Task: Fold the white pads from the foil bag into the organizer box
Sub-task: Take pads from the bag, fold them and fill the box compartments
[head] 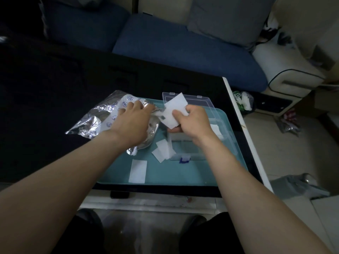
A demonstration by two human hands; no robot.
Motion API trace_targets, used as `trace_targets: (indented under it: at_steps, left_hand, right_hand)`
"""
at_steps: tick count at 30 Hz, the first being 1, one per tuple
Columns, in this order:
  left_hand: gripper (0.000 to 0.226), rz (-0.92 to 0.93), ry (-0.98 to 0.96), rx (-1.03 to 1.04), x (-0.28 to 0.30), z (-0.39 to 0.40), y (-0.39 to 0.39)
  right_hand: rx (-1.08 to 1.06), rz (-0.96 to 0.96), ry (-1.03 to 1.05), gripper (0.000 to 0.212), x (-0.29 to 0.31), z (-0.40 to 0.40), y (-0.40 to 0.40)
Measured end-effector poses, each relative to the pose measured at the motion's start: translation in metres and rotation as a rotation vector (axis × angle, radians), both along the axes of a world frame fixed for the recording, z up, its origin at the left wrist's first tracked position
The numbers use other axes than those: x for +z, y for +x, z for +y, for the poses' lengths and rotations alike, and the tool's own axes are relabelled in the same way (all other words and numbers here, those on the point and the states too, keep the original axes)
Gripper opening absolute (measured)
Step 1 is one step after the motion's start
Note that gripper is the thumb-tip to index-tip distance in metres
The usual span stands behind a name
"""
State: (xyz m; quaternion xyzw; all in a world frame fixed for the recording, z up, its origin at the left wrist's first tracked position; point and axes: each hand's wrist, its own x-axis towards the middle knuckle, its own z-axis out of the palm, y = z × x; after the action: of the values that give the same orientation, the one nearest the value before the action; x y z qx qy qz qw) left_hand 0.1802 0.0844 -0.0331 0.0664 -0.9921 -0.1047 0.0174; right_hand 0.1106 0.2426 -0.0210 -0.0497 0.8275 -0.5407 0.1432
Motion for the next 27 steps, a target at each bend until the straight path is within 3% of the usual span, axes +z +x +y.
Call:
trace_targets:
  at_steps: [4, 7, 11, 14, 16, 20, 27]
  left_hand:
    - [0.072, 0.021, 0.033, -0.031, -0.001, 0.004, 0.001]
    - [0.083, 0.195, 0.123, -0.066, 0.007, 0.017, 0.003]
    - [0.06, 0.428, 0.571, -0.008, 0.029, 0.04, 0.005]
    - [0.05, 0.267, 1.024, 0.081, 0.037, 0.052, 0.005]
    - [0.047, 0.199, 1.208, 0.102, 0.036, 0.056, 0.002]
    - [0.026, 0.172, 1.305, 0.13, 0.033, 0.061, -0.002]
    - [0.014, 0.245, 1.247, 0.237, 0.03, 0.071, -0.006]
  right_hand:
    - [-0.079, -0.036, -0.197, 0.018, 0.005, 0.012, -0.001]
    - [-0.115, -0.105, -0.321, 0.028, 0.011, 0.02, 0.001]
    - [-0.037, -0.275, -0.519, 0.029, 0.022, 0.026, 0.008]
    - [0.017, -0.282, -0.508, 0.037, 0.027, 0.031, 0.011]
    - [0.026, -0.2, -0.389, 0.033, 0.028, 0.036, 0.011]
    - [0.049, 0.009, -0.207, 0.03, 0.026, 0.046, 0.008]
    - [0.11, -0.003, -0.1, 0.045, 0.031, 0.067, 0.002]
